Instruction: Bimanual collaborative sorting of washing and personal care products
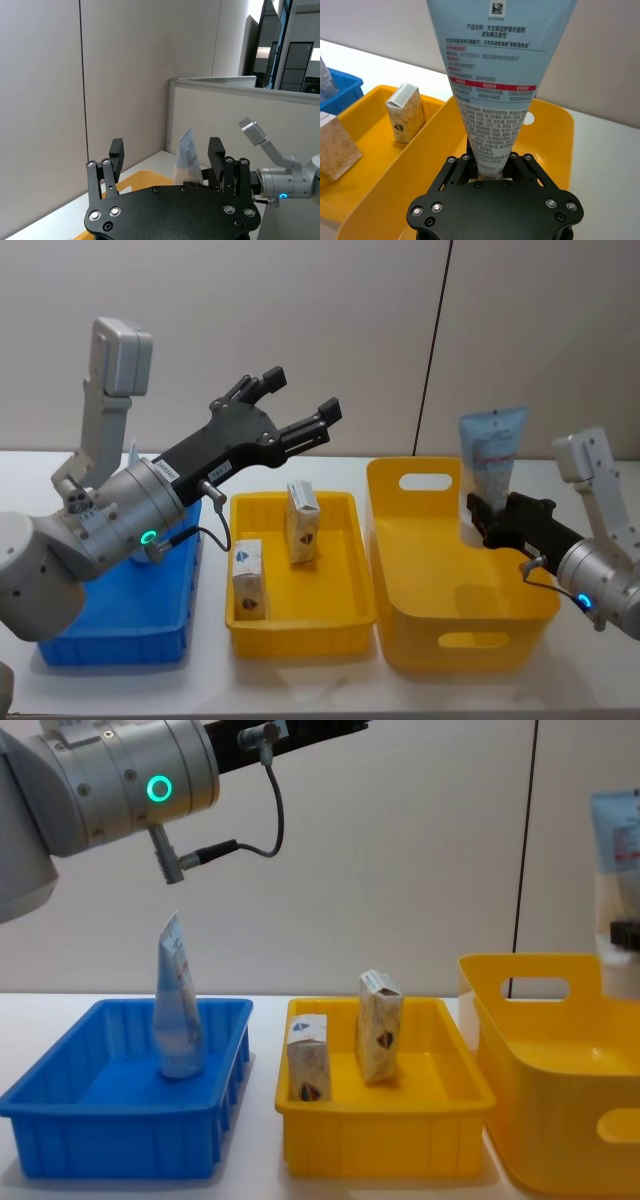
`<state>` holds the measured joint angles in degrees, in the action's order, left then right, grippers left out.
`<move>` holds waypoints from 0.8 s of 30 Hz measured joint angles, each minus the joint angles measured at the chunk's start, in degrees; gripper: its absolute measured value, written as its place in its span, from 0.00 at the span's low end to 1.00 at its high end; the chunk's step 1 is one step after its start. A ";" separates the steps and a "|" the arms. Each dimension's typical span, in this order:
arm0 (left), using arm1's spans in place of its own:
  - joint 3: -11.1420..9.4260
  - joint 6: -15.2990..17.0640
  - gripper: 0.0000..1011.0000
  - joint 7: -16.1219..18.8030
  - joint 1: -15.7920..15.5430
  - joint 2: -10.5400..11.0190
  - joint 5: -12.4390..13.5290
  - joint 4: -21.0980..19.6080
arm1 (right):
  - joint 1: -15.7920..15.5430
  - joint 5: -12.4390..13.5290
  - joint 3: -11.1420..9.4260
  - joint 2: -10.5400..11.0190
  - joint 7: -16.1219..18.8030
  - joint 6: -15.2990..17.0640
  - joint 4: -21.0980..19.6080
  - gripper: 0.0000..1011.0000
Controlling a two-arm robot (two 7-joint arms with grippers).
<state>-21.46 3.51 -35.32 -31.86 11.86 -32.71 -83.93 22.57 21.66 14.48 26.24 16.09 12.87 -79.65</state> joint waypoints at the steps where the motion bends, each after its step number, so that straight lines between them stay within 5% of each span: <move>1: 0.00 0.00 0.99 0.00 0.00 0.00 0.00 0.00 | 0.20 0.02 -0.03 -0.18 0.21 -0.06 0.67 0.24; 16: 0.00 0.00 0.99 0.00 0.00 0.00 0.00 0.00 | 1.21 -0.03 -0.47 -1.35 1.37 -0.99 3.88 0.76; 24: 0.00 0.00 0.99 0.00 0.00 0.01 0.00 0.00 | 1.35 -0.09 -0.55 -1.56 1.60 -1.13 4.44 0.96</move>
<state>-21.45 3.51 -35.32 -31.86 11.87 -32.71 -83.93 23.93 21.57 13.93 24.67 17.69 11.74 -75.20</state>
